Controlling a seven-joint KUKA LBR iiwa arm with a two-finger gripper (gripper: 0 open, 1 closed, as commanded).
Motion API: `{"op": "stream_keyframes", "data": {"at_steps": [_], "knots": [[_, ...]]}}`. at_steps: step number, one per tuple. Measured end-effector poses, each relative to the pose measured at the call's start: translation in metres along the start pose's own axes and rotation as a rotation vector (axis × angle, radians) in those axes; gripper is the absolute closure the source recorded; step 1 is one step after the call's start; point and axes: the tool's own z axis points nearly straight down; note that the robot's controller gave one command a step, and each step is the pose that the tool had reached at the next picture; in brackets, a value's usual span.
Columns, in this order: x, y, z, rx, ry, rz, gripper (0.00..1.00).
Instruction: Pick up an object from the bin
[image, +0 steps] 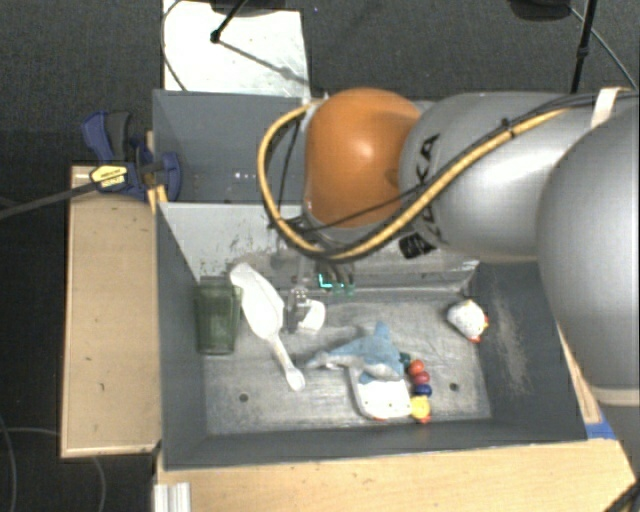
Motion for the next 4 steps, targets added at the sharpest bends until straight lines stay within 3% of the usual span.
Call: {"op": "stream_keyframes", "data": {"at_steps": [1,2,3,4], "knots": [[-0.002,-0.001,-0.005,-0.001,-0.008,0.004,0.0],[0.01,0.007,0.055,-0.002,-0.013,0.09,0.0],[0.033,-0.058,0.06,-0.001,-0.006,-0.124,0.0],[0.039,-0.064,0.056,0.002,-0.008,-0.213,0.0]]}}
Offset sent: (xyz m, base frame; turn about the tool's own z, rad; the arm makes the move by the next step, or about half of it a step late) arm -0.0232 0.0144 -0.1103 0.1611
